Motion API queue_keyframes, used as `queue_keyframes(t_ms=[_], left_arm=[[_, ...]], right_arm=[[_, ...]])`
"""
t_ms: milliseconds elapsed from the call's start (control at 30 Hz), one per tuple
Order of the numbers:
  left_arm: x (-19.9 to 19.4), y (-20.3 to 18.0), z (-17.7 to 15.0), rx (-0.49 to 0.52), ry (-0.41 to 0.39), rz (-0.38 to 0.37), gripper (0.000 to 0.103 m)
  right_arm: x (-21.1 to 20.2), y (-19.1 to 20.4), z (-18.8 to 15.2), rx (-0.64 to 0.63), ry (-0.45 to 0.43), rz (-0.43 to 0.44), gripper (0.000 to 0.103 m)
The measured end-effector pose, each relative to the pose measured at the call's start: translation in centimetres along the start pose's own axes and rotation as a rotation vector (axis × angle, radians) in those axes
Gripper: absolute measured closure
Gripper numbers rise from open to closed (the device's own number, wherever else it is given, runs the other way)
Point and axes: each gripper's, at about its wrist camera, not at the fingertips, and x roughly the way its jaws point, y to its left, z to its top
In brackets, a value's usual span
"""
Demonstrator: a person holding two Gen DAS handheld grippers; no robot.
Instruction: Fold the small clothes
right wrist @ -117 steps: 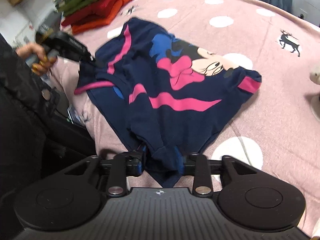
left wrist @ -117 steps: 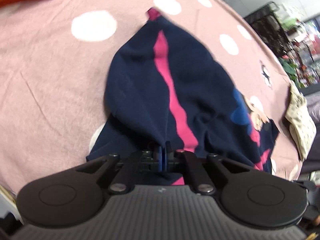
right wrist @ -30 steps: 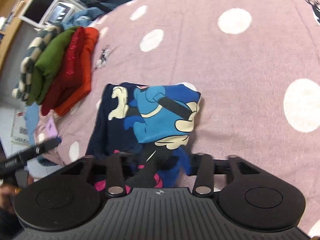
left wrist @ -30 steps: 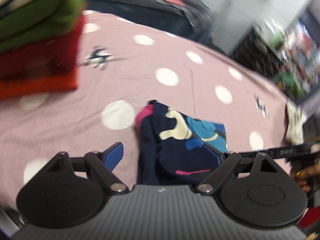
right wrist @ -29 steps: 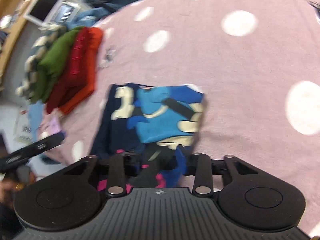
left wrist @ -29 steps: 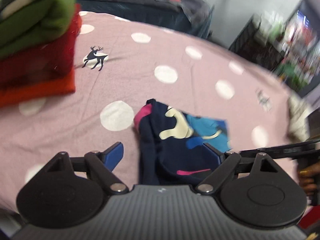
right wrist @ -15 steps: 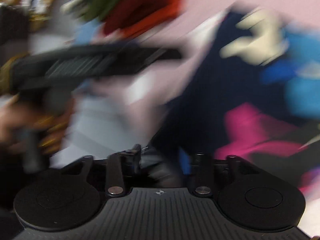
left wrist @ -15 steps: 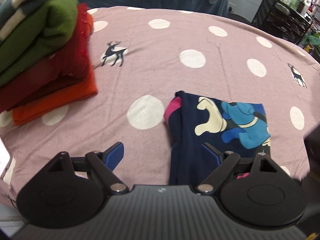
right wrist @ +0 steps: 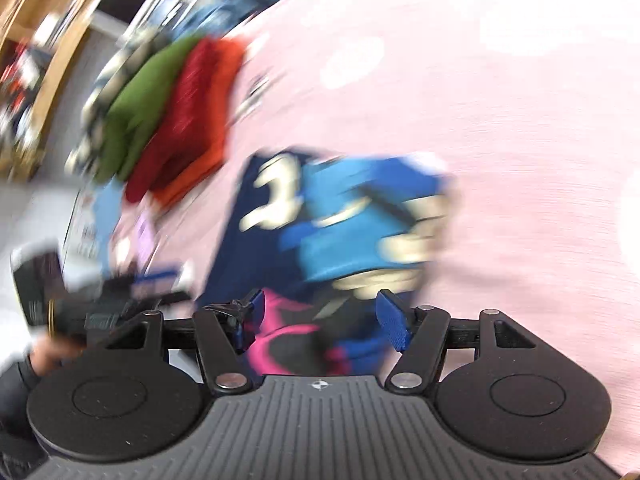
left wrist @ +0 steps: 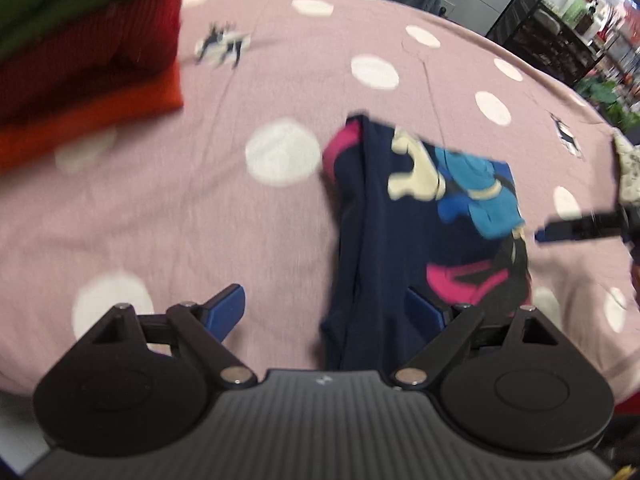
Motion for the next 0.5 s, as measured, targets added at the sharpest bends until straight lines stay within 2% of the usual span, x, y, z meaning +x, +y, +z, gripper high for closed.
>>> queue_keyframes(t_ms=[100, 200, 300, 333, 400, 433, 467, 500], left_arm=[[0.6, 0.8, -2.0, -0.006, 0.045, -0.041, 0.016], [1.5, 1.2, -2.9, -0.043, 0.043, -0.114, 0.016], [3.4, 1.0, -2.8, -0.131, 0.046, -0.202, 0.026], [4.2, 0.6, -2.6, -0.138, 0.07, -0.216, 0.031], [4.9, -0.9, -2.0, -0.096, 0.067, -0.214, 0.034], [5.3, -1.6, -1.8, -0.077, 0.078, -0.217, 0.044], [5.6, -2.0, -1.7, -0.072, 0.082, -0.196, 0.063], [5.8, -2.3, -1.4, -0.072, 0.088, -0.199, 0.074]], right_arm=[[-1.0, -2.7, -0.3, 0.079, -0.038, -0.023, 0.001], [-0.3, -3.6, -0.9, 0.147, -0.053, 0.015, 0.0], [1.5, -3.8, -1.0, 0.183, -0.067, 0.023, 0.0], [2.1, -3.6, -1.1, 0.179, -0.08, 0.018, 0.0], [3.0, -3.6, -1.0, 0.17, -0.115, 0.038, 0.0], [3.0, -3.7, -0.7, 0.166, -0.129, 0.058, 0.0], [3.5, -3.4, -0.5, 0.161, -0.137, 0.067, 0.0], [3.9, -3.1, -0.3, 0.153, -0.155, 0.06, 0.0]])
